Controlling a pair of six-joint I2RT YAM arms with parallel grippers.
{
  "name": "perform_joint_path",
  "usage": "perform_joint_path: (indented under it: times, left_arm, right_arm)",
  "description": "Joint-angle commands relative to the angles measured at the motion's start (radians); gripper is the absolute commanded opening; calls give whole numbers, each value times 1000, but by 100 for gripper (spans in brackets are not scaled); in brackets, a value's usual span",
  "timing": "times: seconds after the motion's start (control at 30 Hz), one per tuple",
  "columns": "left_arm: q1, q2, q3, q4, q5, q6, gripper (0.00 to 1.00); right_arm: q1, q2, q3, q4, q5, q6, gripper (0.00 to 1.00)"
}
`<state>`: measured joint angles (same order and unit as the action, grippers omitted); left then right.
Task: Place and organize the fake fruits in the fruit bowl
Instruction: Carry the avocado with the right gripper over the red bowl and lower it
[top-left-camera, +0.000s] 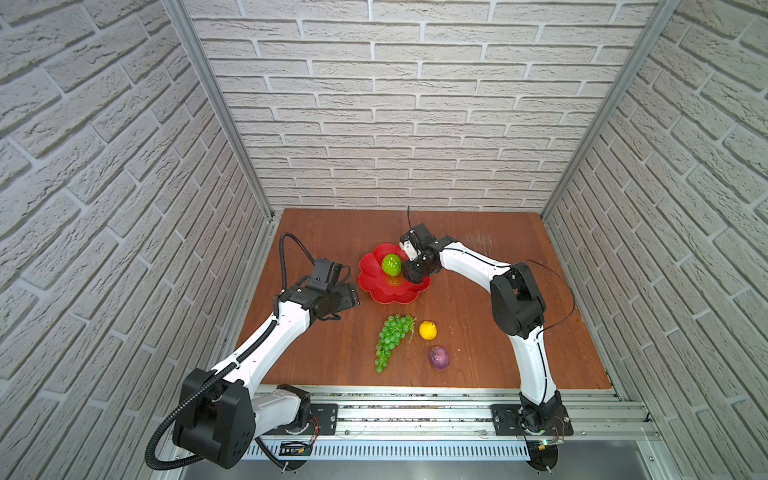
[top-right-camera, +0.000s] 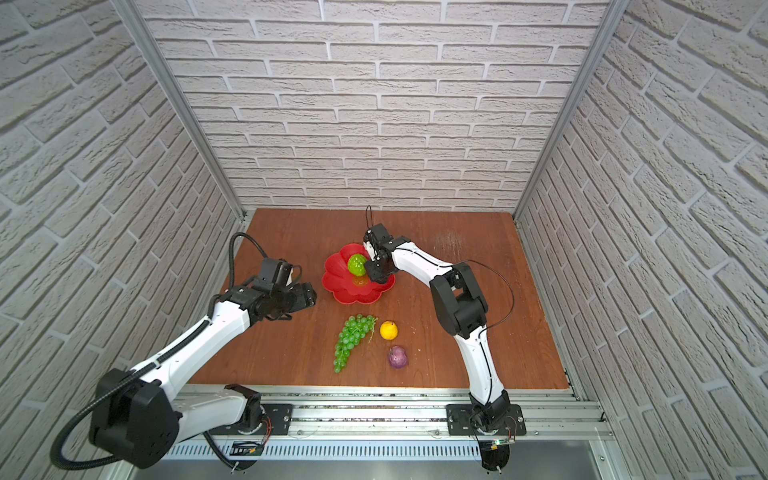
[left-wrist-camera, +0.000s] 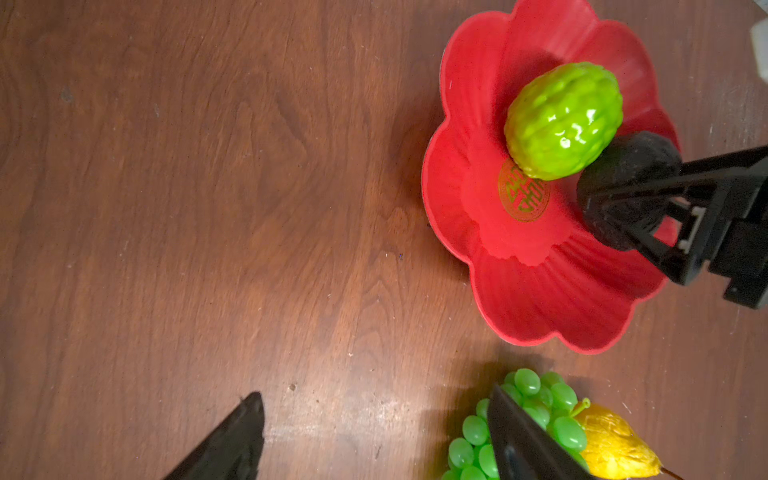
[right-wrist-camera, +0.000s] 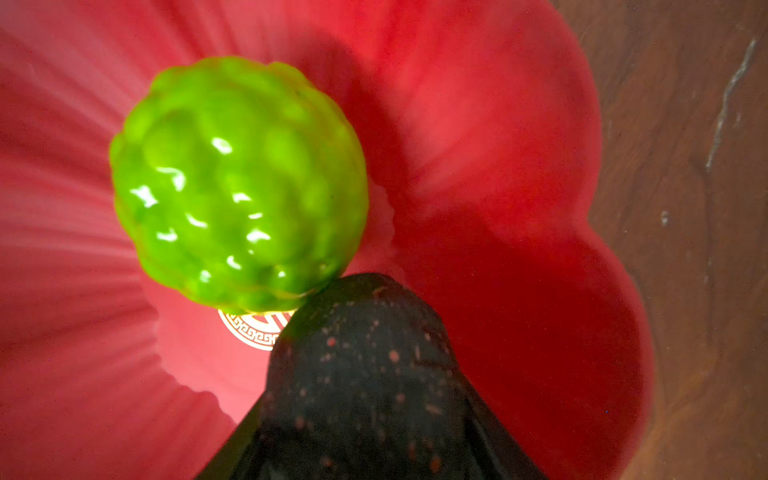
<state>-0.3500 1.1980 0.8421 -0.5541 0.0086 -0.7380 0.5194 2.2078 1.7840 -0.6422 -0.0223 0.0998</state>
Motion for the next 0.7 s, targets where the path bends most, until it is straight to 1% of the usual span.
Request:
perform_joint_path:
  times: [0.0, 0.2, 0.33, 0.5, 0.67]
  left_arm:
    - [-6, -5, 20, 2, -4, -4, 84]
    - [-6, -10, 16, 2, -6, -5, 84]
    - [-7, -10, 12, 6, -7, -7, 83]
    - [-8, -14, 11, 10, -9, -9, 84]
    - [-8, -23, 5, 4, -15, -9, 83]
  right_arm:
    - [5, -1, 26, 45, 24, 18, 49]
    - [5, 14, 35, 49, 45, 21, 51]
    - [5, 26, 40, 47, 59, 15, 55]
    - [5, 35, 43, 45, 66, 11, 57]
    - [5, 30, 44, 43, 62, 8, 66]
